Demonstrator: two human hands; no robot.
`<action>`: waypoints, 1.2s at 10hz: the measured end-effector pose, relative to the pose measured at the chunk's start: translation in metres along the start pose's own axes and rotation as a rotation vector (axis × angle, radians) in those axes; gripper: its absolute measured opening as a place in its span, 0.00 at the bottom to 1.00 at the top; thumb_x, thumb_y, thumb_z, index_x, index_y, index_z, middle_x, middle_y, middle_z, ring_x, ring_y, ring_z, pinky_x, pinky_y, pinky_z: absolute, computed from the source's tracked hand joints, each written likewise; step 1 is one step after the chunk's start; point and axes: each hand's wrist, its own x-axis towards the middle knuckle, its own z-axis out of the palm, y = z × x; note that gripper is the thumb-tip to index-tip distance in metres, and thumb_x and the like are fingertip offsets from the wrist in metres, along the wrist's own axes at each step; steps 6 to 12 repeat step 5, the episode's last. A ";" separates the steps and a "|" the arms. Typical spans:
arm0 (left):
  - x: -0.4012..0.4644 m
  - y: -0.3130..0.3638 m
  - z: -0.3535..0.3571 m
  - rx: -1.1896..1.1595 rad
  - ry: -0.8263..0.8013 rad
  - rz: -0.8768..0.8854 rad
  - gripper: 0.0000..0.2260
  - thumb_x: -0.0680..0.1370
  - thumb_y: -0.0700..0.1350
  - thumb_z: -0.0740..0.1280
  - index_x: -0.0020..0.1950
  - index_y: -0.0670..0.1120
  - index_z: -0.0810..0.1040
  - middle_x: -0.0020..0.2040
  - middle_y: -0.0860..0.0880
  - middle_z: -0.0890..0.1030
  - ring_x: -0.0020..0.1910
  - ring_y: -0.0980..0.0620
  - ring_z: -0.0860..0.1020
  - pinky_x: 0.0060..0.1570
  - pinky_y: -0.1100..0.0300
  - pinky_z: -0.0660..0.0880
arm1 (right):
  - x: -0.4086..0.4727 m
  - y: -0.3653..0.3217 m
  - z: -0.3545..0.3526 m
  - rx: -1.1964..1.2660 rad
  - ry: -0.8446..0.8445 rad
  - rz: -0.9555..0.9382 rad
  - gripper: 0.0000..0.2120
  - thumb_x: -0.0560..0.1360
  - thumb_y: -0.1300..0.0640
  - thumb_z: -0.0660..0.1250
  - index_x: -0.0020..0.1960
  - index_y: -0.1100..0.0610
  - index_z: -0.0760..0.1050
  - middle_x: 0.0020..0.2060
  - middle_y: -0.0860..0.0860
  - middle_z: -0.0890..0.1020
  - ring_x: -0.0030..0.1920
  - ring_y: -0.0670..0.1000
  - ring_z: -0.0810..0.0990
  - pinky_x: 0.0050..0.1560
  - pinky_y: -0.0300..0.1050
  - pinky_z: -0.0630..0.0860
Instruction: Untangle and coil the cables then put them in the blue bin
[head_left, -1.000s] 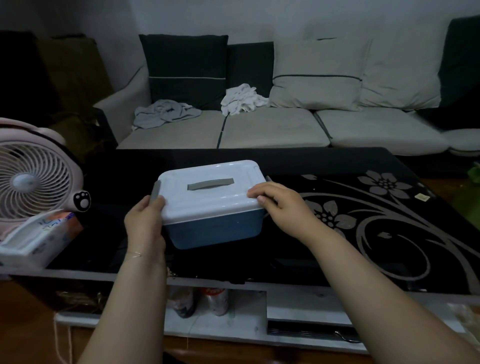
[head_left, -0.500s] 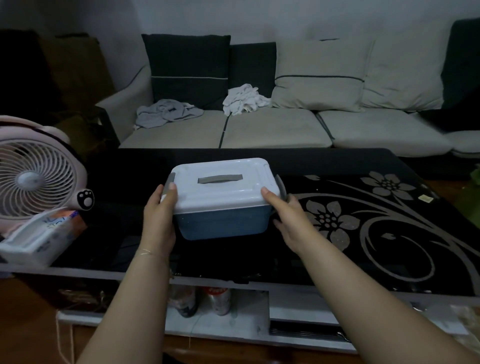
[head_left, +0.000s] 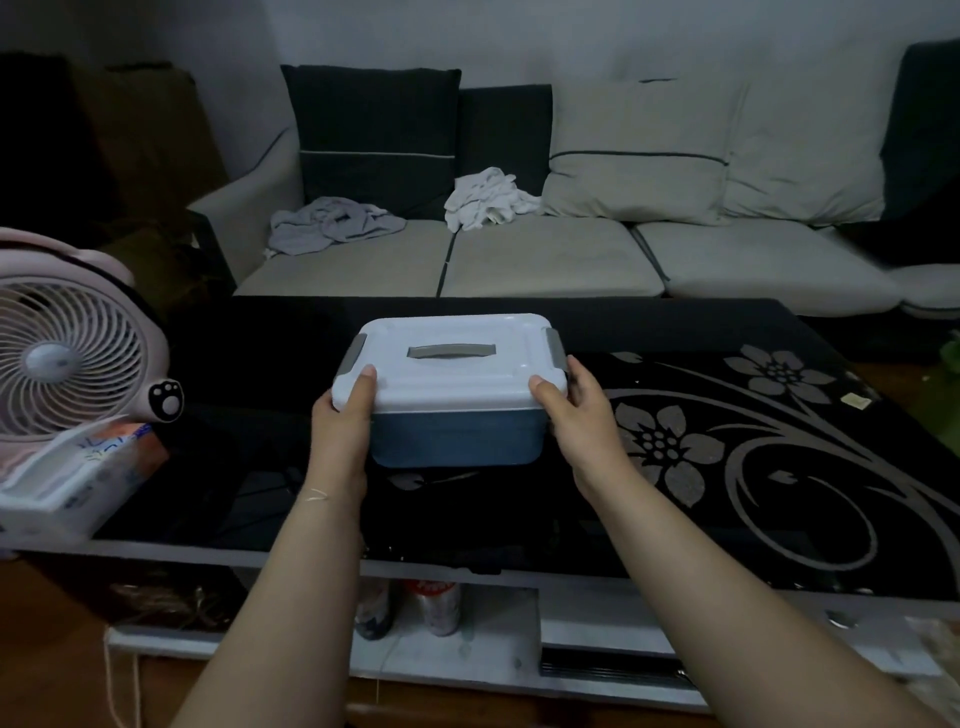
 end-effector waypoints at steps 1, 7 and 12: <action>-0.002 -0.003 0.004 -0.029 0.037 -0.002 0.20 0.74 0.62 0.68 0.59 0.52 0.74 0.52 0.55 0.79 0.53 0.52 0.78 0.53 0.53 0.76 | 0.000 -0.002 -0.001 -0.008 -0.004 -0.014 0.31 0.75 0.51 0.69 0.75 0.51 0.62 0.65 0.47 0.75 0.60 0.44 0.76 0.60 0.43 0.74; -0.002 -0.006 -0.004 0.172 -0.189 0.146 0.36 0.74 0.58 0.70 0.77 0.50 0.59 0.73 0.51 0.68 0.71 0.49 0.68 0.66 0.55 0.68 | -0.005 -0.025 -0.007 -0.324 0.087 -0.086 0.37 0.75 0.46 0.67 0.77 0.55 0.54 0.75 0.52 0.61 0.72 0.50 0.63 0.71 0.48 0.62; -0.002 -0.006 -0.004 0.172 -0.189 0.146 0.36 0.74 0.58 0.70 0.77 0.50 0.59 0.73 0.51 0.68 0.71 0.49 0.68 0.66 0.55 0.68 | -0.005 -0.025 -0.007 -0.324 0.087 -0.086 0.37 0.75 0.46 0.67 0.77 0.55 0.54 0.75 0.52 0.61 0.72 0.50 0.63 0.71 0.48 0.62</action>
